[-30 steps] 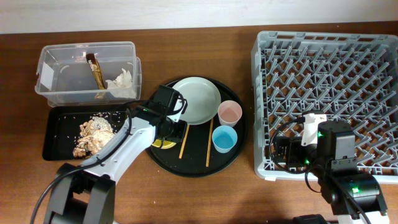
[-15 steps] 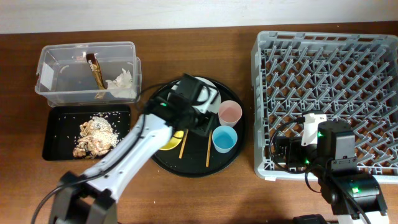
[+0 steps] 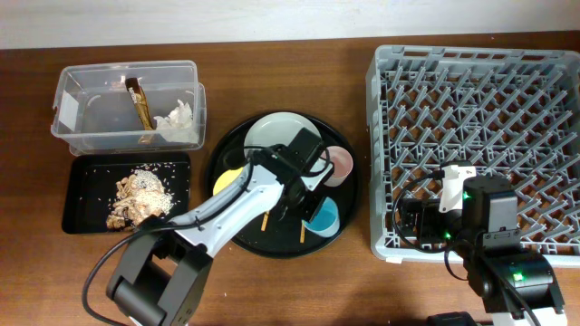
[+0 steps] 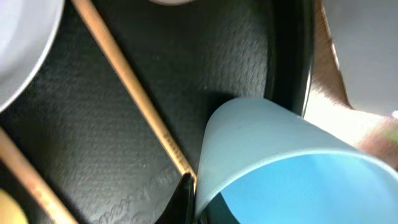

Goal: Sort waste into correct bins and load items into the dishwasher rack

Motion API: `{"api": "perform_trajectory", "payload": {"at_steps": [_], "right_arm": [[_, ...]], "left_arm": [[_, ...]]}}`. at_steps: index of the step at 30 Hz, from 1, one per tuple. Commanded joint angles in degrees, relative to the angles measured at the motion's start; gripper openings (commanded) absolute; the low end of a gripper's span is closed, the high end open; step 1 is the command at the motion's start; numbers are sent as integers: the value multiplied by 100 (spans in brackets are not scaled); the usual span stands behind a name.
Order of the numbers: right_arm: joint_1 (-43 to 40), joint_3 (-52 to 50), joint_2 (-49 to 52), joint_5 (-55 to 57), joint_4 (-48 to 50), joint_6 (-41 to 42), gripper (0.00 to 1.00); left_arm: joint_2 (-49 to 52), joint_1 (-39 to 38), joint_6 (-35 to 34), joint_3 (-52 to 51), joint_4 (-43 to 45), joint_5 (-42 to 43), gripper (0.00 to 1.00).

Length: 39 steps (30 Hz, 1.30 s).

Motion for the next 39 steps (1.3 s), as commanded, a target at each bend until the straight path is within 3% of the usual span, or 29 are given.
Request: {"api": "perform_trajectory", "payload": {"at_steps": [1,4,7,8,12,18,22,27,32,39], "right_arm": [[-37,101,4,151,7,28,98],[-37,101,4,245,262,48,98],[-37,101,227,-374,933,44,98],[-37,101,463,-1320,1163,44,98],[-37,101,1167,-3329,1624,-315,98],[-37,101,1751,-4752,2557,-737,98],[-37,101,2057,-5084,3117,-752,98],[-37,101,2120,-6343,4310,-748,98],[-37,101,2120,-6443,4505,-748,100],[-37,101,2120,-6417,4505,-748,86]], "left_arm": [[-732,337,-79,363,-177,109,0],[-1344,831,-577,380,31,227,0],[-1342,1646,-1095,350,874,2149,1],[-1217,1945,-1390,317,1300,3042,0],[-739,2155,-1499,317,1598,4391,0],[-376,2186,-1497,315,1908,6384,0],[-376,2138,-1497,315,1912,6651,1],[-376,2083,-1497,315,1910,6658,1],[-376,1996,-1502,315,1910,6660,1],[-376,1895,-1864,315,1912,6686,1]]}}
